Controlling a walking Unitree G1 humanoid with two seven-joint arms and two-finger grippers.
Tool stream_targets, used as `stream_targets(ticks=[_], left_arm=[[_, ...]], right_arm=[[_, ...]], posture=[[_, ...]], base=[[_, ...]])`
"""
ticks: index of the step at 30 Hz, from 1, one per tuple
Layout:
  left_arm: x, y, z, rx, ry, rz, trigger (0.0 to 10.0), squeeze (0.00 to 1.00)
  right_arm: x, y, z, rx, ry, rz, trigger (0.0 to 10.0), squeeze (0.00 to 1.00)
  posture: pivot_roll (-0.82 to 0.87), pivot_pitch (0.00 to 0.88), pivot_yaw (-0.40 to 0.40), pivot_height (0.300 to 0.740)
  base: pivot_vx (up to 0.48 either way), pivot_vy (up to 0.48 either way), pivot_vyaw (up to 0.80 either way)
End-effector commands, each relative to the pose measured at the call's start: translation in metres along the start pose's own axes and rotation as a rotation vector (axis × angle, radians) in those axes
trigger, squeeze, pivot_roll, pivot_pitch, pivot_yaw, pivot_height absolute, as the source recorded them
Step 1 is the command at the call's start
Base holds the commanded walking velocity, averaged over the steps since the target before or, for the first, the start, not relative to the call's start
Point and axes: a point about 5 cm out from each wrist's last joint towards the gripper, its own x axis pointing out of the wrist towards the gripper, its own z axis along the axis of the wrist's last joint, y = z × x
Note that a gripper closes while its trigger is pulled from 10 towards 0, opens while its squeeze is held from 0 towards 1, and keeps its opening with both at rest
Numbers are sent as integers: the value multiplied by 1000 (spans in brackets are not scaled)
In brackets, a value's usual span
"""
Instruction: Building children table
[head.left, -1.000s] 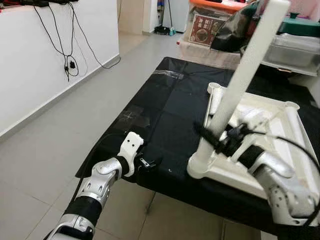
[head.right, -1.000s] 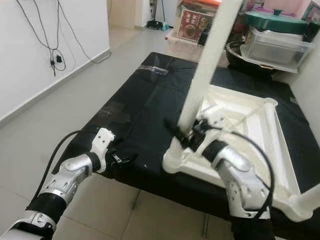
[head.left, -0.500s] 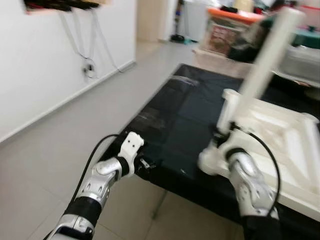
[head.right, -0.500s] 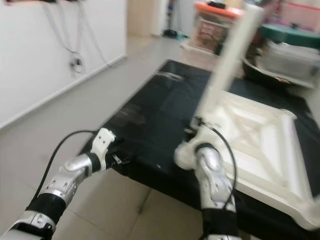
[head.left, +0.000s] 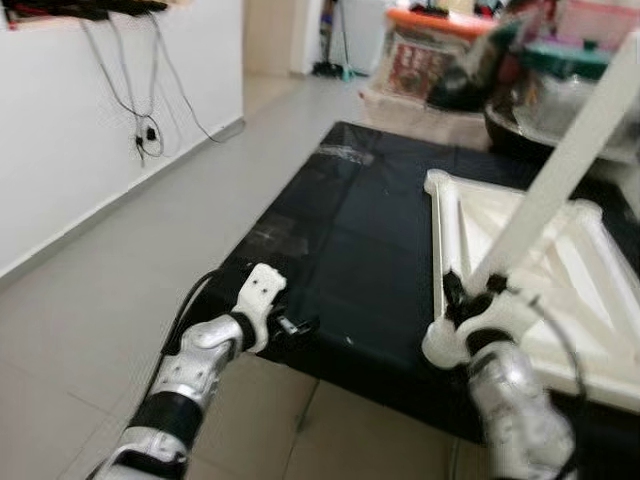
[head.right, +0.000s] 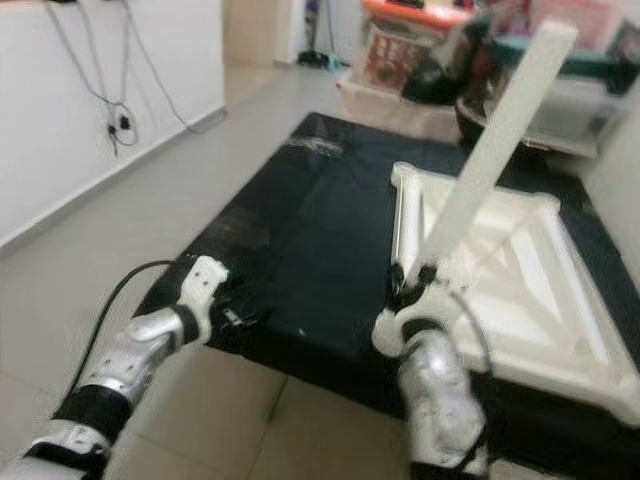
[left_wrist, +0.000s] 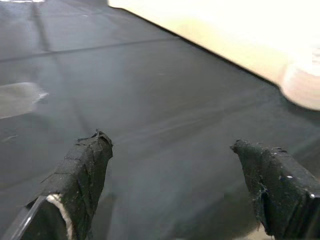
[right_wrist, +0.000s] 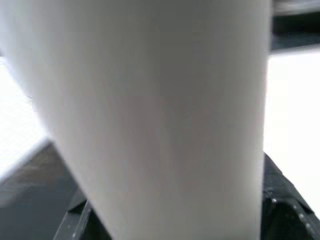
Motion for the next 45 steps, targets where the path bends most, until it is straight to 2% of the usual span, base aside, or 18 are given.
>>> stream_targets(ticks=[1, 9, 11, 17, 19, 22, 24, 26, 27, 30, 31, 32, 33, 35, 36, 37, 38, 45], left_arm=[[-1, 2, -1, 8, 10, -1, 10000, 0], [0, -1, -3, 9, 9, 1, 10000, 0], [0, -3, -3, 7, 5, 0, 10000, 0], [-1, 0, -1, 8, 6, 2, 10000, 0], [-3, 3, -1, 13, 10, 6, 10000, 0], [-3, 4, -1, 14, 12, 7, 10000, 0], [-1, -1, -1, 10, 6, -2, 10000, 0], [0, -2, -1, 7, 2, -5, 10000, 0], [0, -4, -2, 6, 2, -8, 10000, 0], [1, -4, -2, 5, 3, -12, 10000, 0], [0, -4, -2, 6, 3, -13, 10000, 0], [0, -3, -1, 7, 3, -13, 10000, 0], [0, -2, -1, 10, 4, -15, 10000, 0], [0, -2, -1, 12, 5, -16, 10000, 0], [0, -1, -1, 13, 6, -16, 10000, 0], [0, -1, -1, 14, 6, -16, 10000, 0], [1, -2, -1, 12, 5, -15, 10000, 0], [4, -10, -3, 6, -1, -33, 10000, 0]], right_arm=[[-4, 18, 16, -33, -7, 348, 10000, 0], [-15, 24, 0, -126, 127, 630, 10000, 0], [-9, 24, -14, -147, 157, 605, 0, 0], [8, 12, -25, -200, 177, 401, 0, 0], [18, -19, -28, -171, 179, -17, 0, 0], [12, -38, -31, -143, 183, -279, 0, 0], [-19, -49, -41, -132, 192, -637, 0, 0], [-22, -44, -41, -141, 192, -635, 0, 0], [-22, -35, -41, -142, 183, -584, 10000, 0], [-17, -17, -39, -125, 152, -469, 10000, 0], [-14, -9, -33, -120, 104, -412, 10000, 502], [-12, -5, -29, -120, 71, -391, 10000, 502], [-6, 0, -23, -117, 52, -299, 10000, 1000], [-2, 3, -20, -116, 45, -236, 10000, 1000], [3, 7, -13, -102, 36, -142, 10000, 243], [6, 10, -8, -92, 29, -81, 10000, 243], [5, 15, -2, -97, 27, 47, 10000, 0], [-12, -1, -1, -230, 93, 467, 10000, 0]], posture=[[135, 0, -121, 740], [141, 0, -130, 740], [154, 0, -132, 740], [159, 0, -129, 740], [154, 0, -125, 740], [149, 0, -123, 740], [140, 0, -119, 740], [140, 0, -119, 740], [140, 0, -116, 740], [138, 0, -114, 740], [138, 0, -114, 740], [138, 0, -114, 740], [133, 0, -113, 740], [133, 0, -113, 740], [133, 0, -113, 740], [133, 0, -113, 740], [129, 0, -120, 740], [138, 0, -122, 740]], base=[[0, 0, 0], [0, 0, 0], [0, 0, 0], [0, 0, 0], [0, 0, 0], [0, 0, 0], [0, 0, 0], [0, 0, 0], [0, 0, 0], [0, 0, 0], [0, 0, 0], [0, 0, 0], [0, 0, 0], [0, 0, 0], [0, 0, 0], [0, 0, 0], [0, 0, 0], [0, 0, 0]])
